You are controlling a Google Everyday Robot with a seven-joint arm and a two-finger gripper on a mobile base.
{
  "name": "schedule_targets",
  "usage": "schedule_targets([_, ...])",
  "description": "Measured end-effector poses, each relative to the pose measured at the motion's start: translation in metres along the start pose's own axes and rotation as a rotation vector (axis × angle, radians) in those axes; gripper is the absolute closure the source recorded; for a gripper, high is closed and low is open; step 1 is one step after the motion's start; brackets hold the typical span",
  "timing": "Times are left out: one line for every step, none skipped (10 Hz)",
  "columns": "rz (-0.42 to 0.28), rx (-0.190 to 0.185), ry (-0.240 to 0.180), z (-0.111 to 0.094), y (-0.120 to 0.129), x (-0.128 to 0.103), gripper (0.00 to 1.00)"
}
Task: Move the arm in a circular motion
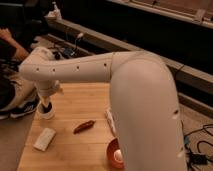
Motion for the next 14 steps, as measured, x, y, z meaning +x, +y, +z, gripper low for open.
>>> schedule_targets([0.029, 0.031, -0.017, -0.002, -0.041, -0.018, 0.35])
schedule_targets([0.075, 0.060, -0.035, -0.007, -0.084, -0.030, 0.35])
schedule_targets([0.132, 0.083, -0.051, -0.013, -0.124, -0.035, 0.35])
schedule_targets([0.185, 0.100, -0.059, -0.018, -0.155, -0.034, 0.35])
schedule_targets([0.266, 0.123, -0.061, -0.023, -0.198, -0.024, 0.35])
schedule_targets([0.364, 0.138, -0.046, -0.025, -0.237, -0.003, 0.35])
schedule_targets([0.461, 0.154, -0.022, -0.025, -0.270, 0.026, 0.35])
schedule_targets([0.536, 0.166, 0.002, -0.025, -0.293, 0.053, 0.35])
schedule_targets([0.632, 0.182, 0.036, -0.024, -0.317, 0.093, 0.35])
schedule_targets([0.727, 0.200, 0.072, -0.026, -0.335, 0.139, 0.35])
schedule_targets([0.792, 0.218, 0.104, -0.027, -0.343, 0.177, 0.35])
schedule_targets([0.845, 0.239, 0.140, -0.029, -0.339, 0.217, 0.35])
schedule_targets([0.872, 0.230, 0.150, -0.029, -0.324, 0.237, 0.35])
schedule_targets([0.885, 0.195, 0.142, -0.028, -0.303, 0.246, 0.35])
